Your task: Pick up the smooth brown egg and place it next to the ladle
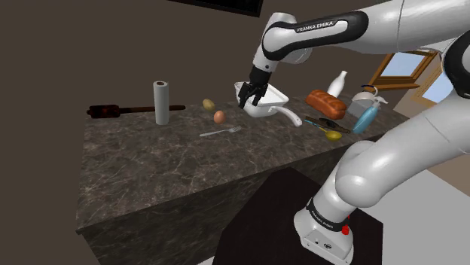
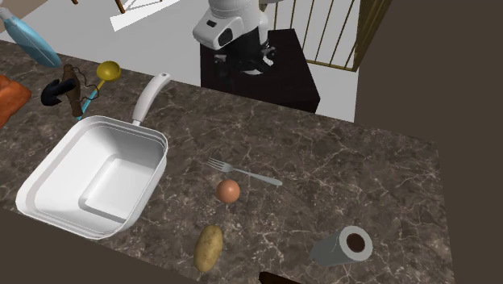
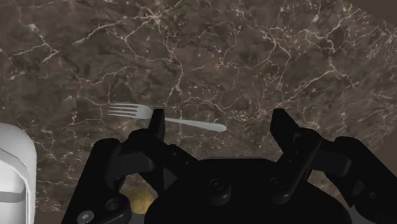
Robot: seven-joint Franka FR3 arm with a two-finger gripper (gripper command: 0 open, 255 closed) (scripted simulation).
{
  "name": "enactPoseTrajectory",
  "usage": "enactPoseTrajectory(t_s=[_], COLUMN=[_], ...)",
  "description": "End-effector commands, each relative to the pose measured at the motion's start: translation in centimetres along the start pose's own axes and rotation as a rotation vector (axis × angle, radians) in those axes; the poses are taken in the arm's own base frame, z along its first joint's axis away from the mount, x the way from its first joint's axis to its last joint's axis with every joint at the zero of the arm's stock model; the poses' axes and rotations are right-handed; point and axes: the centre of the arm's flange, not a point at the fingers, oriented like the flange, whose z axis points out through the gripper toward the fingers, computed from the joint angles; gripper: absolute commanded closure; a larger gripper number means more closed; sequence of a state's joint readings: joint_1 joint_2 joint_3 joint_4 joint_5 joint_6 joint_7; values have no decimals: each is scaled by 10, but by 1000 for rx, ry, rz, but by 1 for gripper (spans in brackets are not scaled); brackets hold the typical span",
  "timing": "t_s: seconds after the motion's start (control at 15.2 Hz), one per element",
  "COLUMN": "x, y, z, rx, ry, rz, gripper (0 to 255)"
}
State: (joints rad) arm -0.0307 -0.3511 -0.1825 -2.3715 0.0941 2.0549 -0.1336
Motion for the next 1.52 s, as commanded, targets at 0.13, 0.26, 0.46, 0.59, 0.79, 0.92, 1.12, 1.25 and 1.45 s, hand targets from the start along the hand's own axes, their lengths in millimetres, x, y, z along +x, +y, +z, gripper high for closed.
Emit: enactPoseTrajectory(t_s=[0.13,0.26,0.46,0.59,0.79,0.92,1.12,1.25,1.45], x=[33,51,77,94,120,137,162,163,164], y=[27,39,57,70,88,101,120,119,117], z=[34,50,74,90,113,129,153,158,174], rx=[29,44,67,82,105,120,143,143,143], ry=[20,29,43,52,66,75,88,89,89], rz=[40,59,87,107,135,154,183,183,183], gripper=[0,0,0,0,0,0,0,0,0])
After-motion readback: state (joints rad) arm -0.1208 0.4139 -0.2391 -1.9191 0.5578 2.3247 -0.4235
